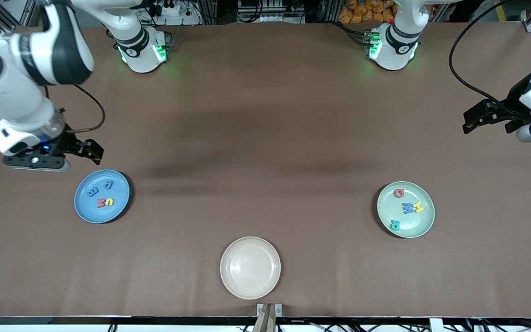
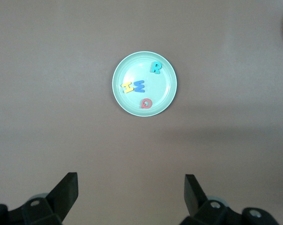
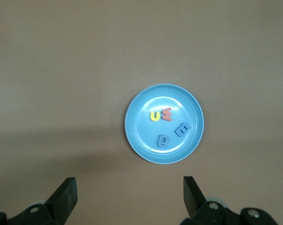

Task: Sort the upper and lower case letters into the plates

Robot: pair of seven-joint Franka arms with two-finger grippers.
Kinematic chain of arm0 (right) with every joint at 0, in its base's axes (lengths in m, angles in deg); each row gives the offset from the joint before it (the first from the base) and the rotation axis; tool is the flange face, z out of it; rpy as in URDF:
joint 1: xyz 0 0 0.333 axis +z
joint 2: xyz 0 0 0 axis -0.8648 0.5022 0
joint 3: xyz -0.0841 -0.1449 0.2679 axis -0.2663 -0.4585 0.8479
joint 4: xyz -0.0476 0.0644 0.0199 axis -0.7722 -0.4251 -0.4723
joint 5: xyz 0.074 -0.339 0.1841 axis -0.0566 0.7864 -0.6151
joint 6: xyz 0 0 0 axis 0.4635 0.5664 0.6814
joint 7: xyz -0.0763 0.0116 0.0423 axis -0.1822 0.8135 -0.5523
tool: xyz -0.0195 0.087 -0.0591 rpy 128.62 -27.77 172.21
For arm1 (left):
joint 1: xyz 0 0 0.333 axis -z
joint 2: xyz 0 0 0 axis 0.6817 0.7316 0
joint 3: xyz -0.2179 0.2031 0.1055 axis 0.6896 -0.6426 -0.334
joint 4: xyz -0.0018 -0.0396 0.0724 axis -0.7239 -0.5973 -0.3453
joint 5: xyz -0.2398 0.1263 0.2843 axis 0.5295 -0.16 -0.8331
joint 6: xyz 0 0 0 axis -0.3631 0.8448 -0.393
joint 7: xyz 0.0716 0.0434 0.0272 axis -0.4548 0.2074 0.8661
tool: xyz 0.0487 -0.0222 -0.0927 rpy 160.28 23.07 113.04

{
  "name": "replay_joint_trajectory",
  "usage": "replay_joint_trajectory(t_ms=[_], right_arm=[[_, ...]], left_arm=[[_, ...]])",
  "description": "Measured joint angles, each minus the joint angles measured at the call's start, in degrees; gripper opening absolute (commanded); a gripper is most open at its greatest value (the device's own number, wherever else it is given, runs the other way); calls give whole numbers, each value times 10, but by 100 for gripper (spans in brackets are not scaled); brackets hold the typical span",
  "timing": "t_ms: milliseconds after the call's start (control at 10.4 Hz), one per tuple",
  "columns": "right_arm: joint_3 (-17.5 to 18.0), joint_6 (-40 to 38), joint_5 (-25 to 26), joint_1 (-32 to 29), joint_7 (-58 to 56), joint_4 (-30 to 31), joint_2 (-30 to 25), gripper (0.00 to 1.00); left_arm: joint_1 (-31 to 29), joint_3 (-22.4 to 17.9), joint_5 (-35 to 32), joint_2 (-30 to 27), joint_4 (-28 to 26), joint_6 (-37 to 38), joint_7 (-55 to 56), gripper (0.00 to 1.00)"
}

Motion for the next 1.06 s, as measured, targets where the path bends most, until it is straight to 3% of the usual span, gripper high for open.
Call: replay_joint_trajectory(t_ms=[482, 772, 1061], right_arm=[[-9, -182, -19, -6, -108, -173, 6, 100], [-2, -232, -28, -1, -112, -223, 12, 100], [-9, -241, -81, -14, -106, -244, 14, 100]], left_arm=[[-4, -3, 0, 0, 4, -4, 0, 100], [-4, -4, 0, -1, 7, -5, 0, 100], [-5, -5, 0, -2, 16, -5, 0, 100]])
